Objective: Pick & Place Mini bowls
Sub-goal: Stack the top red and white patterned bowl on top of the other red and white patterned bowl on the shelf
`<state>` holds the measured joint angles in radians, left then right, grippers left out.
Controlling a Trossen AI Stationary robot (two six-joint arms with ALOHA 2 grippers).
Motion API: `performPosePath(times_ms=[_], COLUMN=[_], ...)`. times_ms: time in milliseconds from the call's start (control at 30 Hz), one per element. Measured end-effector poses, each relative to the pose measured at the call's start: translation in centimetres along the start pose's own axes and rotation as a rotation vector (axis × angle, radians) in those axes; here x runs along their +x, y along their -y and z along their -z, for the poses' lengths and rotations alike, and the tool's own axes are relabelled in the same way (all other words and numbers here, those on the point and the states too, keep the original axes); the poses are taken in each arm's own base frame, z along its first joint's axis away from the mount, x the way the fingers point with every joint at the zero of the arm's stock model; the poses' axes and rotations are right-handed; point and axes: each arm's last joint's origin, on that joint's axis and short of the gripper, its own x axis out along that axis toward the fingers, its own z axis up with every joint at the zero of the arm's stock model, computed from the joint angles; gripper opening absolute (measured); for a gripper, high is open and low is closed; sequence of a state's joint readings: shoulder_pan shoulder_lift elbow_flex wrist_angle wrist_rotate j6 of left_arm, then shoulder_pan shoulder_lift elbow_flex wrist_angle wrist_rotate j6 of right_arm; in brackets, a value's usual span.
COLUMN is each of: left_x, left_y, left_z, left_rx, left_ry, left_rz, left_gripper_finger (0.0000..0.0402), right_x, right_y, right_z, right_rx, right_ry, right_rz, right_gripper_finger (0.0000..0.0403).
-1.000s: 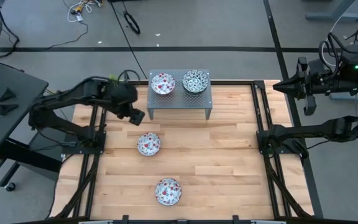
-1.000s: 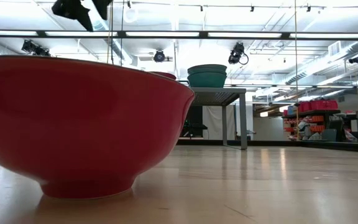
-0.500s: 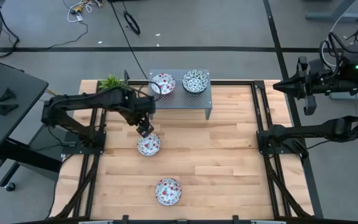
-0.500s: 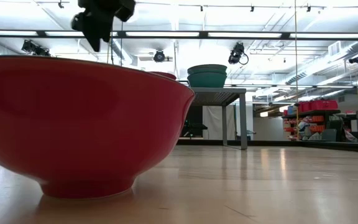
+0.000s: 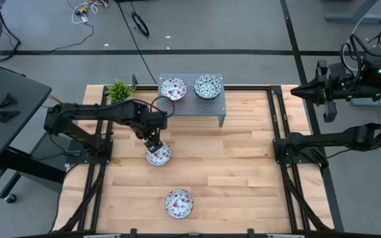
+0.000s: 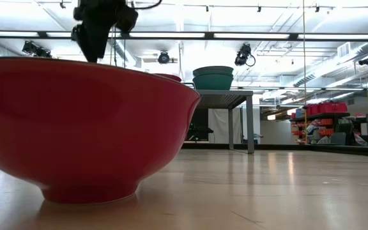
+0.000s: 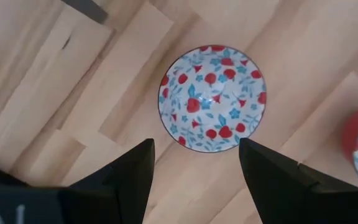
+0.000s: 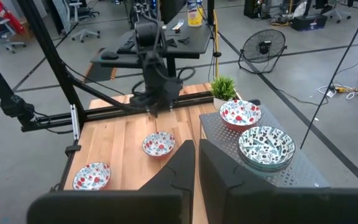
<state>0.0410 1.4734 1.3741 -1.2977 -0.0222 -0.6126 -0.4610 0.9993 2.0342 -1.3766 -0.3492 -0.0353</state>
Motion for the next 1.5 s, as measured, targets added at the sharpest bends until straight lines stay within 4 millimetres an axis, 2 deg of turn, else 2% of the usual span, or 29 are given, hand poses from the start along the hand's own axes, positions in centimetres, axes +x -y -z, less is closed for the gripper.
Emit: performPosePath(times_ms=[200, 433, 800, 1167, 1500], left_x=[2.4, 5.5, 9.1, 11.6, 12.8], left_y=[-0.4, -1.2, -2.7, -4.3, -5.6], left_z=[0.5, 1.2, 1.7, 2.1, 2.5], left_rx=[-0.012, -0.122, -0.209, -0.288, -0.338], left_ry=[-0.05, -0.125, -0.134, -0.147, -0.161], left_rz=[-0.015, 0.019, 0.035, 0.06, 0.051], left_gripper_finger=[0.024, 0.024, 0.024, 0.024, 0.024], right_x=[0.0, 0.0, 0.0, 0.0, 0.0], right_y=[0.0, 0.0, 0.0, 0.0, 0.0], right_z=[0.0, 0.0, 0.0, 0.0, 0.0], right_rx=[0.0, 0.0, 0.0, 0.0, 0.0], right_ry=[0.0, 0.0, 0.0, 0.0, 0.0], right_rz=[0.0, 0.0, 0.0, 0.0, 0.0], right_gripper_finger=[0.0025, 0.0025, 0.0025, 0.0025, 0.0025])
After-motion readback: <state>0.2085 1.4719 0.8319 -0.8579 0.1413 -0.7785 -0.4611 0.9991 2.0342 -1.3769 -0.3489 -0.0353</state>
